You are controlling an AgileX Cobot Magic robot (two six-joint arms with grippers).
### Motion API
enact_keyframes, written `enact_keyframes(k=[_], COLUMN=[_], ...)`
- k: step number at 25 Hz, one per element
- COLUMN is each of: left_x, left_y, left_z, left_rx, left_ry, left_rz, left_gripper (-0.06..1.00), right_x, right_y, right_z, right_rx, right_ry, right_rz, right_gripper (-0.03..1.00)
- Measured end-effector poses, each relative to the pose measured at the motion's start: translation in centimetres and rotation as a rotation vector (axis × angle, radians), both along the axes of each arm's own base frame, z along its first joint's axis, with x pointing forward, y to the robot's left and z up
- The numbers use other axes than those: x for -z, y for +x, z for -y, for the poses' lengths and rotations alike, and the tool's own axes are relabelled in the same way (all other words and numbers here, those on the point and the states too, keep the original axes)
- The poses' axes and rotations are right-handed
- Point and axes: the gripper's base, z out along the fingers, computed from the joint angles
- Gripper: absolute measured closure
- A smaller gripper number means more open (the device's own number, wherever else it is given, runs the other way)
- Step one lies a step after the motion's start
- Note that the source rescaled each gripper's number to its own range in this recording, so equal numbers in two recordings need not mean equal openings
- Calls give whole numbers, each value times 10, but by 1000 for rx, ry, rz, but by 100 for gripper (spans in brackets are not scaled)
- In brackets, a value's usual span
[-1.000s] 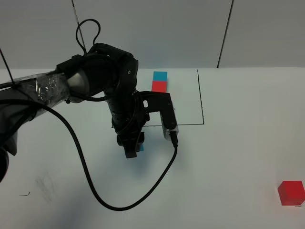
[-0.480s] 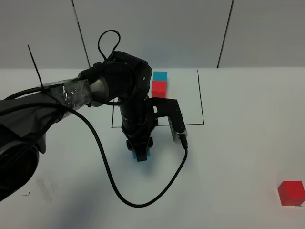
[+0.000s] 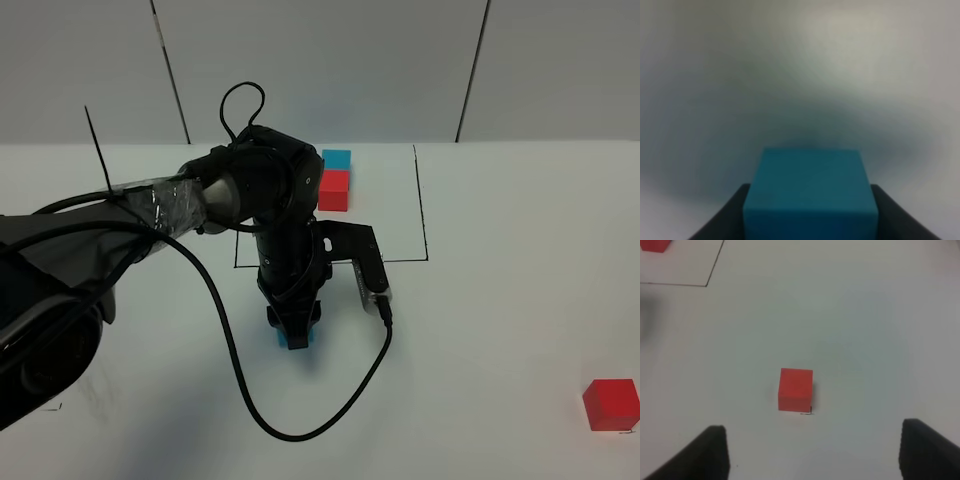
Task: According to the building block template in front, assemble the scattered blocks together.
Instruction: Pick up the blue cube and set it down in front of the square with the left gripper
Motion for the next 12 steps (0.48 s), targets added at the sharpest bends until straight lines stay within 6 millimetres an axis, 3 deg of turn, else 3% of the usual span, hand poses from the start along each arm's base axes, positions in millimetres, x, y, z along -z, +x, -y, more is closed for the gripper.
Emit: enact_keyframes(k=[12], left_x=[1], left_y=[-1], left_z=[-1], left_rx=[58], left_ry=[10], left_rz=[-6], left_gripper=[94], right_x=[0], right_y=[0], right_z=[0], right_rx=[0], right_ry=[0], right_rz=[0], right_gripper=[41])
